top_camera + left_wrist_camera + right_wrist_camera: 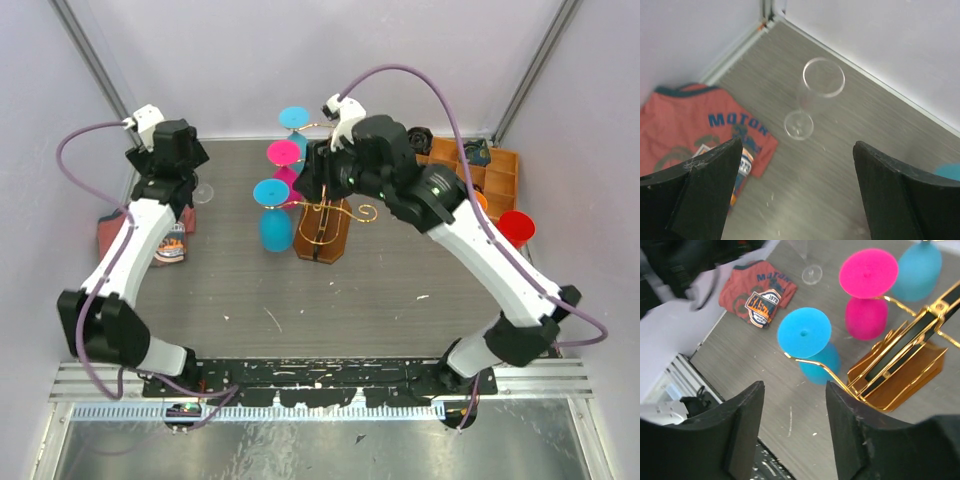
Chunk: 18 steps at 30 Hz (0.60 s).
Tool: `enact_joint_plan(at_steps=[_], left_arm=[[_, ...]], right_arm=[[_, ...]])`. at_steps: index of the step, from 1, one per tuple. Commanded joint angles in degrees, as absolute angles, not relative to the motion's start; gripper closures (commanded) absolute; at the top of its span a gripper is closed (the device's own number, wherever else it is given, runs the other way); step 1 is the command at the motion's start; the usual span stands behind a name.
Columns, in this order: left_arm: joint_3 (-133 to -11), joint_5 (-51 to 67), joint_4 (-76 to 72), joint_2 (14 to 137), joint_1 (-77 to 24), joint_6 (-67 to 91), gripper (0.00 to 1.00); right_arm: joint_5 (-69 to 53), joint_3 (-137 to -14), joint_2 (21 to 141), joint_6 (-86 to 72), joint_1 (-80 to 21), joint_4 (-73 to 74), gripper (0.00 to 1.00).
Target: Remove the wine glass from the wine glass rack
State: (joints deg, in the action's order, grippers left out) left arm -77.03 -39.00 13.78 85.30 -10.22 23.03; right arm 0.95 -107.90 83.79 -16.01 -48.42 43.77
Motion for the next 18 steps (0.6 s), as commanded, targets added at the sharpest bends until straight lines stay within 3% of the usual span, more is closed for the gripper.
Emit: enact_joint_plan(at_steps=[1,7,18], left_arm=[[-74.45,-27.44,31.23,75.11,-10.54,33.78,0.01],[-73.68,-19.54,39.63,65.54,-10.63,32.99,0.02],[-73.40,-10.95,43.09,61.82,-10.62,33.66,0.02]], right_arm=[[-10.30,-109.89,88.56,-28.49,-43.38,44.31,0.46],[-18.02,-106.65,91.52,-32.65,-38.83,36.38,0.53],[-19.63,-107.78,98.85,-34.90,-38.30,35.61,0.53]])
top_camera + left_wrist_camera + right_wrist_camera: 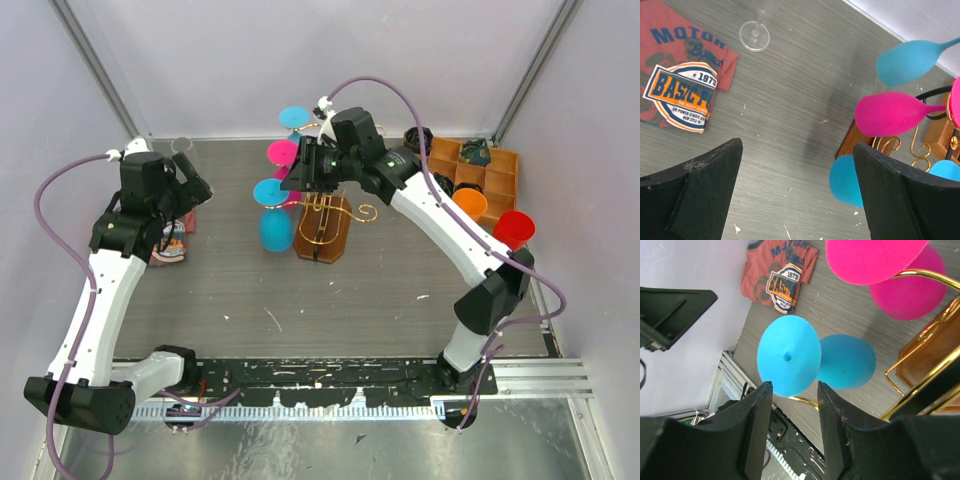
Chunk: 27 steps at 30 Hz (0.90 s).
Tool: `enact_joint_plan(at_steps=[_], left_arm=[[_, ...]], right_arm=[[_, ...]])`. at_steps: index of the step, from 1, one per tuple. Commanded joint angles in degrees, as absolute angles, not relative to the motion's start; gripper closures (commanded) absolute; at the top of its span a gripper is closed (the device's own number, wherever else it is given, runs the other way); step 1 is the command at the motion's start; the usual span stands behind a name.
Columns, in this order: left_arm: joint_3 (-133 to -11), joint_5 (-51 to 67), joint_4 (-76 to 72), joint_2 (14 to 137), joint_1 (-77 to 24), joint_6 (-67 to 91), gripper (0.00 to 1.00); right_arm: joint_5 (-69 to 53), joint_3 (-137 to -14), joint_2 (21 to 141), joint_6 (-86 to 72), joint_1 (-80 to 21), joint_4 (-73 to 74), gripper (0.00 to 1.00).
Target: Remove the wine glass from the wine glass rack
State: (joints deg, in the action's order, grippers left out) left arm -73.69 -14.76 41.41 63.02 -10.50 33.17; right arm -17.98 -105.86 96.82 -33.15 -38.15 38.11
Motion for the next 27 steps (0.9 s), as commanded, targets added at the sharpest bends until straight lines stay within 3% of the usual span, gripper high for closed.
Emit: enact_joint_plan(at_steps=[1,10,13,17,20,27], left_arm=[[-73.47,-10.84,43.23,61.80,-10.60,33.71,0.02],[-72.25,-8.86,43.01,60.40,-10.61,34.19,0.02],[-71.66,-8.50,43.22,60.15,-10.61,34.28,0.02],[-70.80,-8.51,43.37,59.77,-10.63,34.19,0.01],[-70.50,-8.45,43.50,59.79,-10.61,34.19,0.01],[-70.48,-8.19,43.99,60.23,-10.61,34.43,0.01]], right_arm=[[-19.30,-107.69,99.14,-34.93,-38.24,35.60,0.53],[-18.00,-108.35,101.36,-35.11,-38.27,35.88,0.57],[-18.90,-108.05,101.51,-36.04,-38.28,34.48,0.77],[-20.80,-106.98,101.13,-37.03,-38.31,32.40,0.85],[-22.21,-105.88,100.48,-37.69,-38.29,31.09,0.98],[-24.96,-103.01,98.01,-39.73,-37.54,27.31,0.99]])
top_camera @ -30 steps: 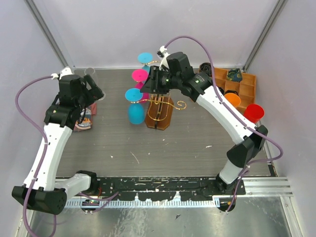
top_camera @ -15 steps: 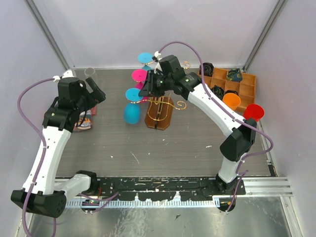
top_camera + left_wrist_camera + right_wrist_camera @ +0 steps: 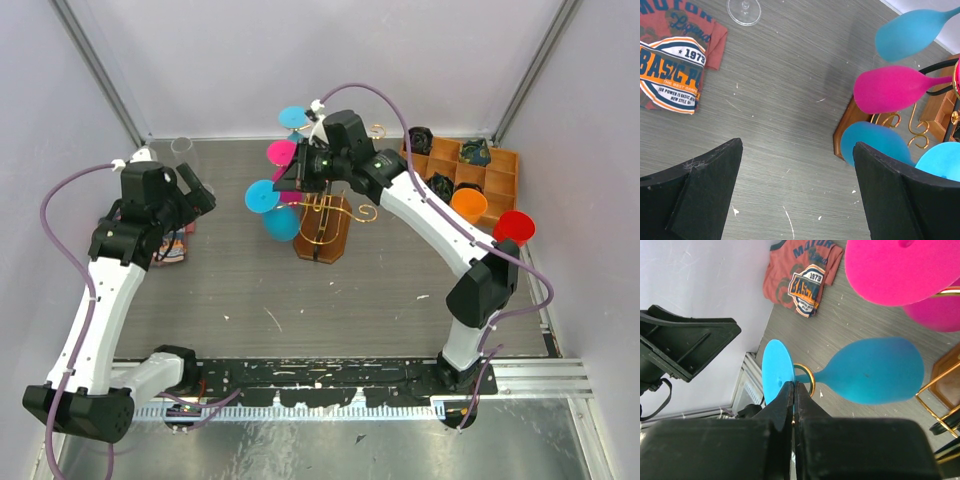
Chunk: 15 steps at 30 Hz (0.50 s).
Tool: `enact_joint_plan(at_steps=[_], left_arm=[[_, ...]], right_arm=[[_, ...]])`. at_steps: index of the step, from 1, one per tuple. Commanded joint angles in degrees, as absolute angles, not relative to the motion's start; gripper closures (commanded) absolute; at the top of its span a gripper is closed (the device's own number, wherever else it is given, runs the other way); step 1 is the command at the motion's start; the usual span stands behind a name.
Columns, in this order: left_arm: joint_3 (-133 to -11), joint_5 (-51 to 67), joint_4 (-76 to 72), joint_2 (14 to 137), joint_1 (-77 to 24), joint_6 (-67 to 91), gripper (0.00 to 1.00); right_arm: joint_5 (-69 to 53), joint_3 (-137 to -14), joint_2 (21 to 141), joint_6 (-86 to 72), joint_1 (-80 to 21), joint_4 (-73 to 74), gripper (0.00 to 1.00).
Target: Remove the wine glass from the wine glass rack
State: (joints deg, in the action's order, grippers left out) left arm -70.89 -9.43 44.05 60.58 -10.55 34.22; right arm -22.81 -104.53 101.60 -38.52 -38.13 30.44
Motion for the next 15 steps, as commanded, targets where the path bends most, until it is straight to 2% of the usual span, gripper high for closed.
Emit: enact_joint_plan(at_steps=[1,7,15], left_arm=[[-70.40,-8.18,44.07,60.23,-10.61,34.49,0.02],[-70.40,-8.17,44.64,59.77,-10.56,34.46,0.02],[-70.49,-7.59,45.28,59.77,-10.59,35.39,0.01]], right_arm=[[-25.28,-102.44,97.47,-40.25,-37.06,26.36,0.99],[-30.78,-96.88,93.39,-45.62,-34.31,18.42,0.99],[-38.39,-95.53,93.12,-48.60,-34.06,15.01,0.99]])
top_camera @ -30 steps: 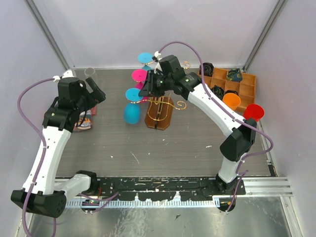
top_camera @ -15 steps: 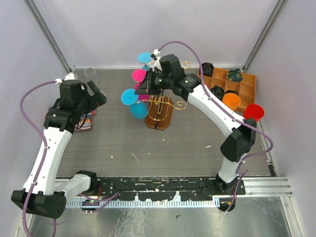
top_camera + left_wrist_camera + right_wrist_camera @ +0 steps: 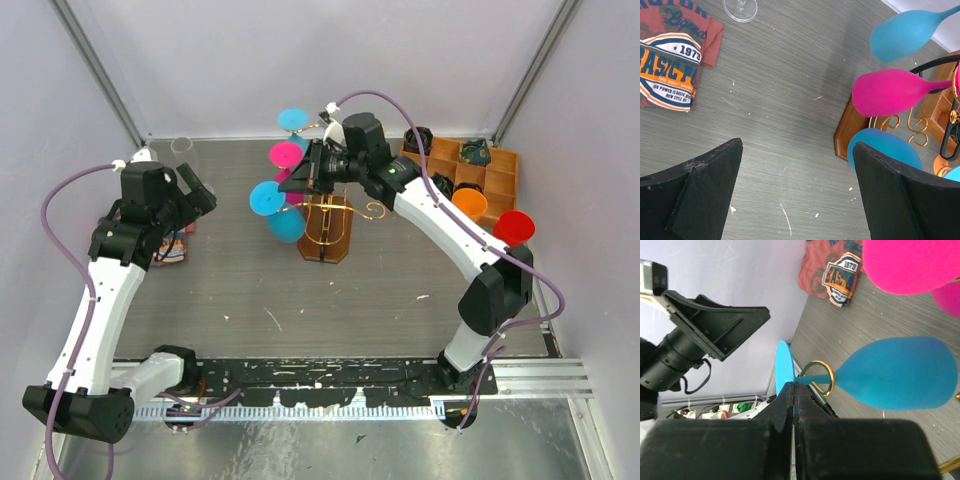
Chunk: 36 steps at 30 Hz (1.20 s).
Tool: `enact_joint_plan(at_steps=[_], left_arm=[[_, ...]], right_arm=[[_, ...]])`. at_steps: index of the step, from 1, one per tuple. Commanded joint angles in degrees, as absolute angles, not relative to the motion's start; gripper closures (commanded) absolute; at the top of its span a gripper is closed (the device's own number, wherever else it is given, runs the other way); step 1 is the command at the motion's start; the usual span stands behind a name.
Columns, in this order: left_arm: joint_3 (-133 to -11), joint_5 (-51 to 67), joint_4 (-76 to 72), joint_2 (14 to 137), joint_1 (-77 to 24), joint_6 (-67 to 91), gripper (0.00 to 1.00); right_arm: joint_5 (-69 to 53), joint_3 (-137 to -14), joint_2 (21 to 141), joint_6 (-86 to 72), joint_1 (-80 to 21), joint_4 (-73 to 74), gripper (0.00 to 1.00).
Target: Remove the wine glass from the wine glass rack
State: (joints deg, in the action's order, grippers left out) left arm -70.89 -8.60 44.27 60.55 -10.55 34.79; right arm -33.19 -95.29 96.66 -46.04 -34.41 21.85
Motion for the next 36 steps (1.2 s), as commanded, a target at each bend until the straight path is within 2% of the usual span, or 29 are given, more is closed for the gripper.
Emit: enact_joint_plan(at_steps=[1,13,21,36], left_arm=[[-70.57,-7.57,45.34,59.70,-10.56,35.42,0.01],[-70.66,-7.74,46.32,59.86,-10.58,35.54,0.02],[-71.16,-6.33,46.23,60.09,-10.57,35.95,0.02],[-75.82,-1.14,45.93,60.91,-10.57,34.12,0.02]], right_arm=[[-38.82,-95.23,93.00,-48.88,-34.10,14.54,0.99],[-39.15,-94.07,89.98,-45.16,-33.95,19.90,0.99],[-37.31,-92.86,87.08,-42.13,-29.67,24.01,0.99],[-36.88,-108.70,91.14,-36.06,-29.18,28.92,0.99]])
